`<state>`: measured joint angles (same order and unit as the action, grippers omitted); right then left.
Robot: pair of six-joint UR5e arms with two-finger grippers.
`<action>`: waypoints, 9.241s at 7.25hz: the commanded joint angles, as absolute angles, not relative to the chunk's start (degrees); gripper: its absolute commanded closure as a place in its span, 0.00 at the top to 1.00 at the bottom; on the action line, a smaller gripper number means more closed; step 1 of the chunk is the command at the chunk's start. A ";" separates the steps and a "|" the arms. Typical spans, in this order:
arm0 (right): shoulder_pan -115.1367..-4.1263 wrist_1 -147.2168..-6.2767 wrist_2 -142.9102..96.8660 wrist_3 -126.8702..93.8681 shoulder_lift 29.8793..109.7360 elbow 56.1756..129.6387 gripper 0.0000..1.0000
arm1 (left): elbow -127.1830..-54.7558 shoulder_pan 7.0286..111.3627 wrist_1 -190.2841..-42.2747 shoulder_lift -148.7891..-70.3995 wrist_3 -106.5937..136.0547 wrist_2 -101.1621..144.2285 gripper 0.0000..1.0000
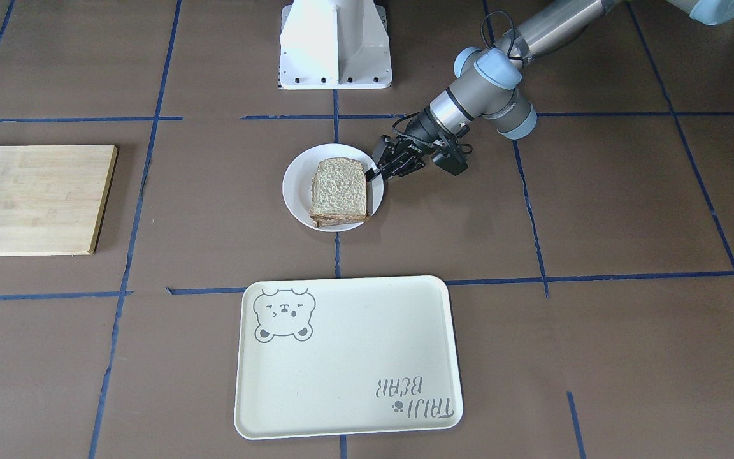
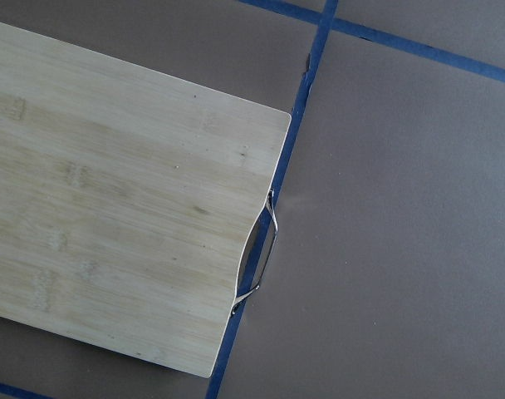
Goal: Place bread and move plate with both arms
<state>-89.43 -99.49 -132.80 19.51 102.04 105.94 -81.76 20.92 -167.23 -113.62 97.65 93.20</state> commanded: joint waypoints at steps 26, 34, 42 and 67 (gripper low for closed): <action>-89.38 -99.49 -133.07 19.16 101.69 106.17 1.00 | -51.02 36.38 -181.85 -135.02 119.53 85.84 1.00; -89.38 -99.58 -133.33 19.16 101.51 106.08 1.00 | -81.34 47.17 -144.04 -119.56 90.09 113.25 1.00; -89.38 -99.58 -133.33 19.16 101.51 105.91 1.00 | -108.98 64.31 -82.53 -103.12 7.51 116.62 1.00; -89.21 -99.58 -133.77 18.81 101.78 105.12 1.00 | -101.34 90.44 -86.22 -79.19 -8.70 132.36 1.00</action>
